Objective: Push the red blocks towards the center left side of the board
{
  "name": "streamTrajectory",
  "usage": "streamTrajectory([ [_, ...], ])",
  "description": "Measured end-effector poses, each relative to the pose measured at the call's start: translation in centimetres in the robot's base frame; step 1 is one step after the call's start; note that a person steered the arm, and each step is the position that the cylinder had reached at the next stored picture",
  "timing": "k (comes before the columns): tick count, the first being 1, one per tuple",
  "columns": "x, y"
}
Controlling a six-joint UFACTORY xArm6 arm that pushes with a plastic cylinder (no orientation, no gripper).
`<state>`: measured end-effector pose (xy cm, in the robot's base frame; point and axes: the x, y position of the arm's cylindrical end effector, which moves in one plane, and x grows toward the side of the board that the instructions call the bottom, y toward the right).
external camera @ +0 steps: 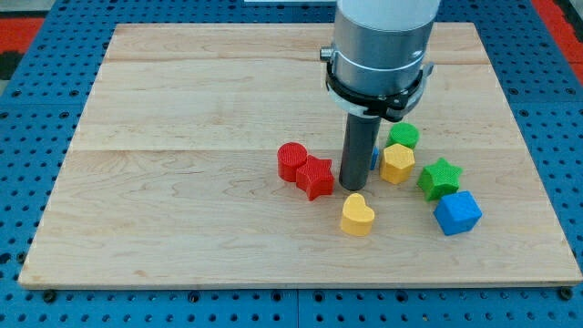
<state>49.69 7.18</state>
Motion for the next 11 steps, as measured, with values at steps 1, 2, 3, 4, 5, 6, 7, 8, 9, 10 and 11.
streamTrajectory([
  [1,0.0,0.1],
  [2,0.0,-1.1],
  [3,-0.5,-2.8],
  [4,-1.2,-4.1],
  [5,-1.9,-5.5],
  [6,-2.4,-6.7],
  [7,-2.9,-7.3],
  [8,-3.2,-8.0],
  [9,-3.7,-8.6],
  [10,-2.7,-6.7],
  [11,0.5,-4.4],
])
